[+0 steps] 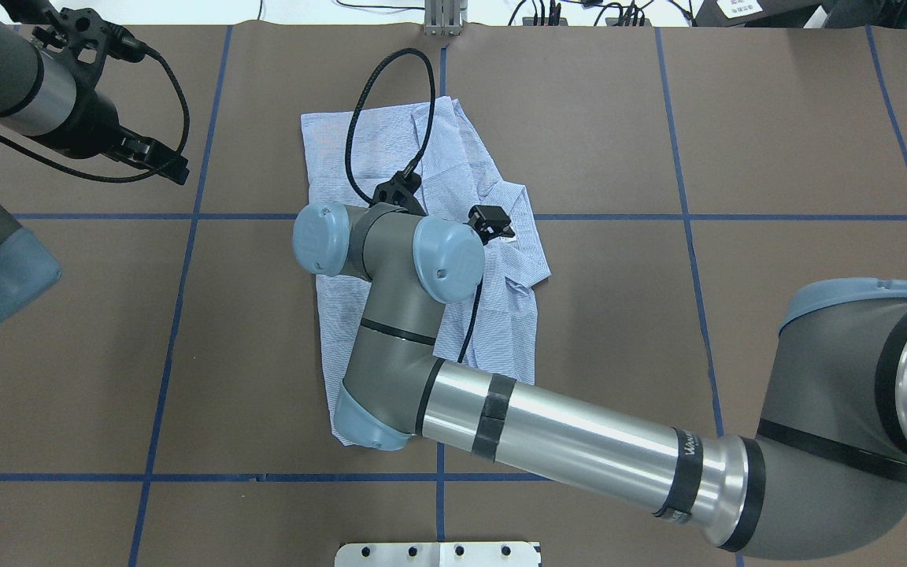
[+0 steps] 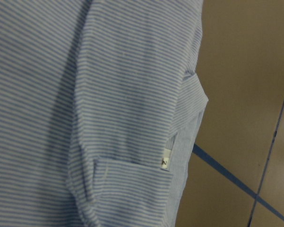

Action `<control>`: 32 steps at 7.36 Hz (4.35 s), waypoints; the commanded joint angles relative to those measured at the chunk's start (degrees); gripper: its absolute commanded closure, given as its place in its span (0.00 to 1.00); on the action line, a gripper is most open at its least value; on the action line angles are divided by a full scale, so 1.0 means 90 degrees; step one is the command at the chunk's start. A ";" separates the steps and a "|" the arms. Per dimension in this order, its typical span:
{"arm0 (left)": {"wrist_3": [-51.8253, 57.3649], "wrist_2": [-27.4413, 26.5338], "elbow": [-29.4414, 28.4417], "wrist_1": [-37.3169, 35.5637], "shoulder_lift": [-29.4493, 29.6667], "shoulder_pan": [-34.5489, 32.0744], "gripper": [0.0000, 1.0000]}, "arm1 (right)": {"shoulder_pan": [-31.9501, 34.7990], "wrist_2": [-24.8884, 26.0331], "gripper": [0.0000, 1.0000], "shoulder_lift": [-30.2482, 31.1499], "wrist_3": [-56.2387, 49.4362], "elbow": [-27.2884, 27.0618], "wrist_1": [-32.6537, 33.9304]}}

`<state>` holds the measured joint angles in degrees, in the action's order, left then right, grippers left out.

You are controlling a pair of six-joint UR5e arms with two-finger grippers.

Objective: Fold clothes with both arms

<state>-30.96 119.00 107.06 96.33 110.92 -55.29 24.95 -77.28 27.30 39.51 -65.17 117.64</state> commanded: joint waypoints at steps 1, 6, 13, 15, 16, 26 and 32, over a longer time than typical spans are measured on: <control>-0.0007 0.0000 -0.0001 0.0000 0.0000 0.0000 0.00 | 0.0312 0.0022 0.02 0.0956 -0.0568 -0.1200 0.0171; -0.0037 0.0000 0.0018 0.0000 0.0000 0.0000 0.00 | 0.1084 -0.0578 0.01 0.2533 -0.1442 -0.3645 0.0064; -0.3920 -0.0291 0.1725 0.0049 -0.0381 0.1423 0.00 | 0.1388 -0.2896 0.00 0.4346 0.1982 -0.5542 -0.3104; -0.5109 -0.1216 0.1844 0.0068 -0.0381 0.2349 0.00 | 0.1388 -0.2918 0.00 0.4398 0.2357 -0.5523 -0.3178; -0.5647 -0.1549 0.1844 0.0068 -0.0381 0.2721 0.00 | 0.1378 -0.2918 0.00 0.4398 0.2464 -0.5523 -0.3188; -0.7215 -0.2383 0.0380 0.1348 -0.0293 0.4383 0.16 | 0.1358 -0.2918 0.00 0.4389 0.2495 -0.5464 -0.3198; -0.7214 -0.2383 -0.0089 0.1357 0.0049 0.4454 0.39 | 0.1339 -0.2918 0.00 0.4379 0.2495 -0.5454 -0.3198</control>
<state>-95.77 97.56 106.48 108.56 110.88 -15.22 37.06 -103.54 66.71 61.96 -114.29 88.86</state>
